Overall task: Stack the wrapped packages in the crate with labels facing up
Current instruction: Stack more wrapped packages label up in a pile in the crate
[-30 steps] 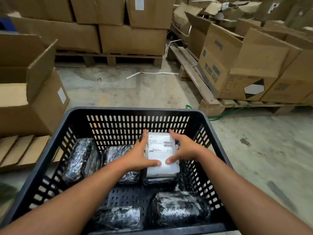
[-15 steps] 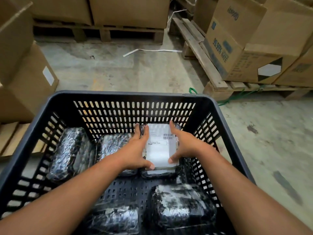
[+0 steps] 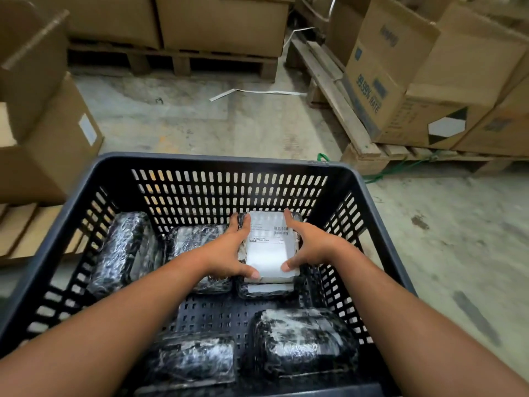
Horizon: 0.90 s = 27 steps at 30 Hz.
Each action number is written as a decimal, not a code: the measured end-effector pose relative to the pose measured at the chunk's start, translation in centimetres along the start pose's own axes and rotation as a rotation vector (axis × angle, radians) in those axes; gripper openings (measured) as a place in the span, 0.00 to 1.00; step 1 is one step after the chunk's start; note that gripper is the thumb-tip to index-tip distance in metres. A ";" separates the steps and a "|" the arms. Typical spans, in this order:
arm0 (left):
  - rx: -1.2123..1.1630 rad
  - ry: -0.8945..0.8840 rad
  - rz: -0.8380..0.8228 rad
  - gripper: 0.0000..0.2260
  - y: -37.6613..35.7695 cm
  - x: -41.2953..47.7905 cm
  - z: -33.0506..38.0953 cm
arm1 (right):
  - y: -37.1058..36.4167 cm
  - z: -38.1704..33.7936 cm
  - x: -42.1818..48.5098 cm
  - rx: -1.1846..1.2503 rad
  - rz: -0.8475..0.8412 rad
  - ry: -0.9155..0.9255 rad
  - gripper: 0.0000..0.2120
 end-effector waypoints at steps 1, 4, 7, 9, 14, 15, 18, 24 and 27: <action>0.002 0.004 0.007 0.64 0.1 -0.2 0.2 | 0.1 -0.1 -0.3 0.003 0.024 0.006 0.64; 0.022 0.020 0.040 0.64 0.3 -1.0 0.8 | 0.5 -0.7 -1.1 -0.019 0.116 0.036 0.60; 0.102 0.005 0.086 0.59 0.2 -1.9 1.5 | 0.7 -1.4 -2.2 -0.114 0.157 0.075 0.58; 0.214 -0.034 0.112 0.54 0.1 -2.4 2.2 | 0.7 -1.7 -3.4 -0.155 0.133 0.085 0.58; 0.299 -0.089 0.068 0.45 -0.4 -2.7 2.7 | -1.4 -1.2 -7.5 -0.323 0.011 0.110 0.41; 0.287 -0.088 0.061 0.45 -0.5 -2.6 2.6 | -2.2 -0.9 -8.3 -0.342 -0.036 0.114 0.35; 0.250 -0.098 0.069 0.44 -0.7 -2.4 2.4 | -3.8 -0.2 -10.0 -0.377 -0.143 0.106 0.30; 0.234 -0.102 0.055 0.45 -0.9 -2.0 2.3 | -5.2 -0.4 -11.1 -0.530 -0.194 0.132 0.39; 0.211 -0.097 0.049 0.45 -0.9 -2.0 2.3 | -4.3 -0.4 -11.1 -0.423 -0.181 0.158 0.36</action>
Point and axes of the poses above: each hand's wrist, its own x-axis towards the middle knuckle, its own y-axis out of the back of the hand, z = x × y, the point moved 9 cm from there along x, towards the middle knuckle, and after that the axes turned 1 degree about -z, right-handed, at the moved point
